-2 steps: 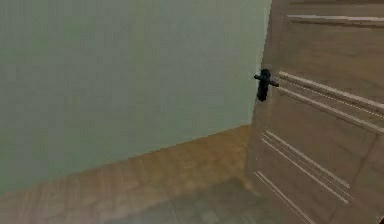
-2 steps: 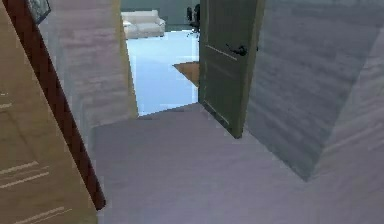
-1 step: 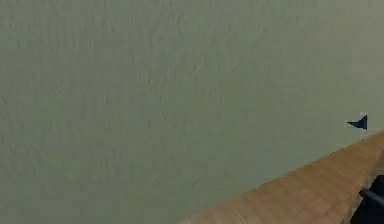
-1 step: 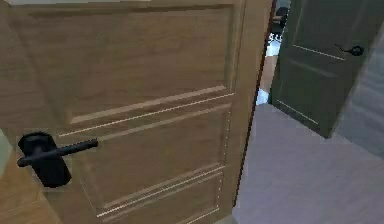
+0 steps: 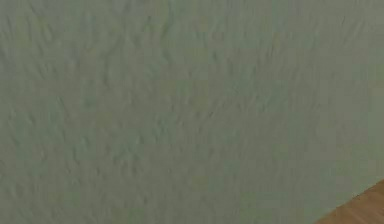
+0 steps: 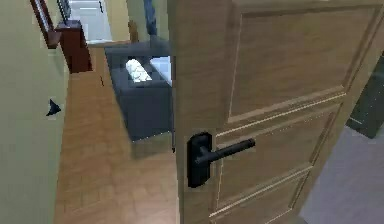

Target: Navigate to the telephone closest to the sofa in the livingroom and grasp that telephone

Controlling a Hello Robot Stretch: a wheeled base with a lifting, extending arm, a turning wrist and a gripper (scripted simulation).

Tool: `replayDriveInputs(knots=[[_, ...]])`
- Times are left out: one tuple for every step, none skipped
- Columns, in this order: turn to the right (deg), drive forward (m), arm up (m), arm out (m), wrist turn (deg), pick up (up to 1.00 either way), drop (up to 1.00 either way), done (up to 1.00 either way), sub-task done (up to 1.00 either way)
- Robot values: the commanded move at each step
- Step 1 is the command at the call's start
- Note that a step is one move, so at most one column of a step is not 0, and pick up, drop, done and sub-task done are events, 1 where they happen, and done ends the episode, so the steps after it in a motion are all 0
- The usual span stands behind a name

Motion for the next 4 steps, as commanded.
replayDriveInputs(knots=[[45.0, 0.00, 0.00, 0.00, 0.0, 0.00, 0.00, 0.00, 0.00], [45.0, 0.00, 0.00, 0.00, 0.0, 0.00, 0.00, 0.00, 0.00], [12.0, 0.00, 0.00, 0.00, 0.0, 0.00, 0.00, 0.00, 0.00], [-39.0, 0.00, 0.00, 0.00, 0.0, 0.00, 0.00, 0.00, 0.00]])
